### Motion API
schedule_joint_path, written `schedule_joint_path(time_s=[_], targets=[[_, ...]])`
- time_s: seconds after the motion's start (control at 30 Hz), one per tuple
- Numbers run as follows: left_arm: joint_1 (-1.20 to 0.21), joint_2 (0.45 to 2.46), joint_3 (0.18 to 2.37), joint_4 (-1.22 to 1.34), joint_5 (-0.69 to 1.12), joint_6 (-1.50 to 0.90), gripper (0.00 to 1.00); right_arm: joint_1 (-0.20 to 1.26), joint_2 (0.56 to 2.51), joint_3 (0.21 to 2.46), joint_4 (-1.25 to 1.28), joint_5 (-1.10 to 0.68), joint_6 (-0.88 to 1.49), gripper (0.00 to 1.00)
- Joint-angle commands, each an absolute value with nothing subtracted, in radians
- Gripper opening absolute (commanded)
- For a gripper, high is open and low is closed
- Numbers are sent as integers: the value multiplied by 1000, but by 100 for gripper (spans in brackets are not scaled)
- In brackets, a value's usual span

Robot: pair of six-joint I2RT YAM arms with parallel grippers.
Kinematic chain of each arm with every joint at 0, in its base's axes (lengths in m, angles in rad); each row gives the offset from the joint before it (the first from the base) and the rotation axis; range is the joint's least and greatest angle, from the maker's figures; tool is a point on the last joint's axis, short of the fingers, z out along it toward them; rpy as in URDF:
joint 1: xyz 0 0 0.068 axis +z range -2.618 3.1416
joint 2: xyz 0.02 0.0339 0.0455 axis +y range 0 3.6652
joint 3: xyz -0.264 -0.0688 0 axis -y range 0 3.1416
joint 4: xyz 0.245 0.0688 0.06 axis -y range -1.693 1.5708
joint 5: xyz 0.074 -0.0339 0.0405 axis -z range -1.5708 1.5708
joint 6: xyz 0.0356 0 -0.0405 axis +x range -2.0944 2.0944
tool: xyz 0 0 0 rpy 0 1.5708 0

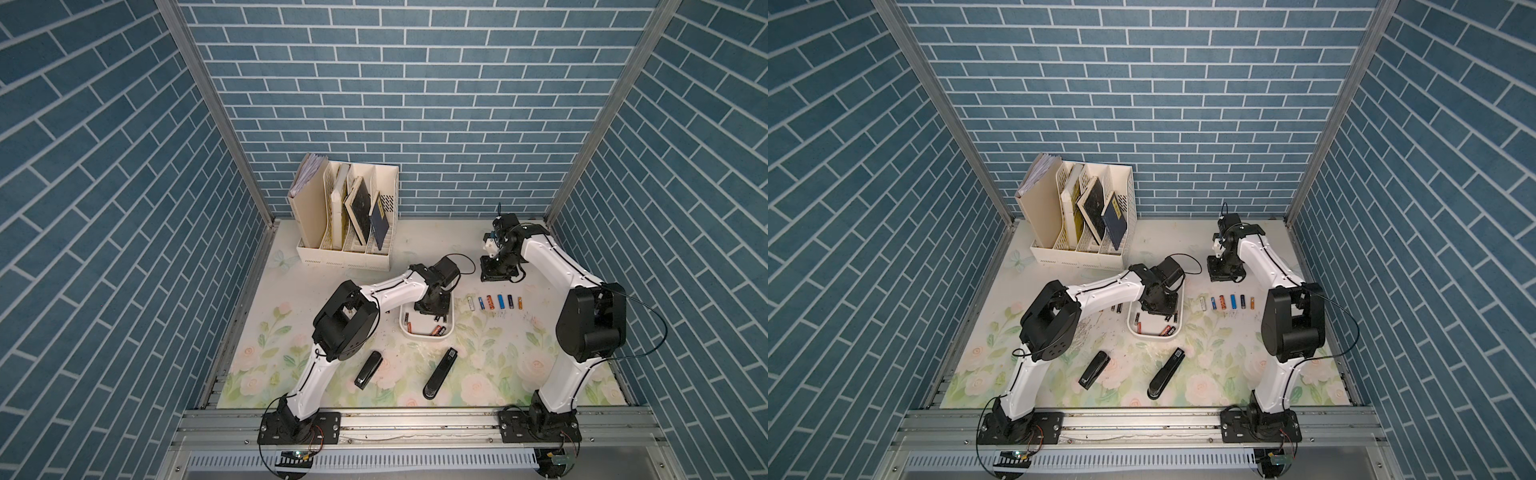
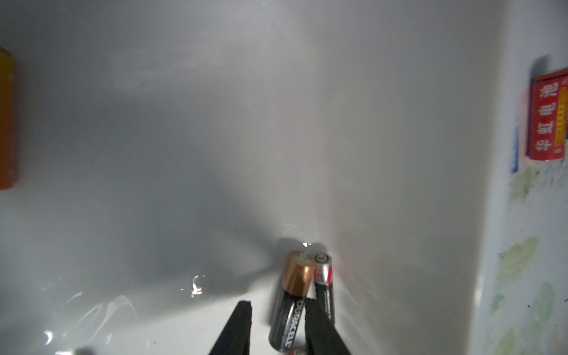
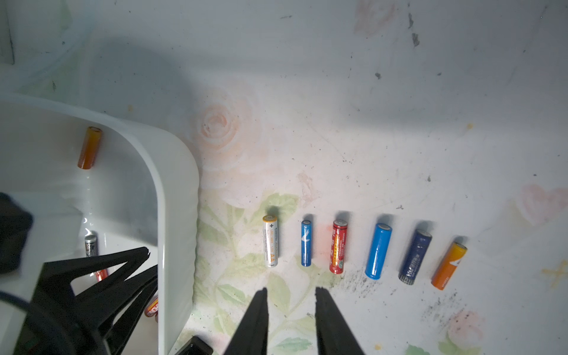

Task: Take the batteries out of the storage box
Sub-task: Pick up the battery from the storage box.

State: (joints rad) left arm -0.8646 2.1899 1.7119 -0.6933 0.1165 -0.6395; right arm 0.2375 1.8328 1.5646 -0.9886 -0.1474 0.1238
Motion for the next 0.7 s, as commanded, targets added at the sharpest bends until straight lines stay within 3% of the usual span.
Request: schedule_joint_path(time_s=[0.0, 0.67], targets=[[-873, 2217, 1726, -724, 89, -636, 35, 242, 1838, 1571, -1014, -152, 107, 30], [-885, 2312, 1860, -889, -16, -602, 25, 242, 1841, 1571, -1015, -151, 104, 30]])
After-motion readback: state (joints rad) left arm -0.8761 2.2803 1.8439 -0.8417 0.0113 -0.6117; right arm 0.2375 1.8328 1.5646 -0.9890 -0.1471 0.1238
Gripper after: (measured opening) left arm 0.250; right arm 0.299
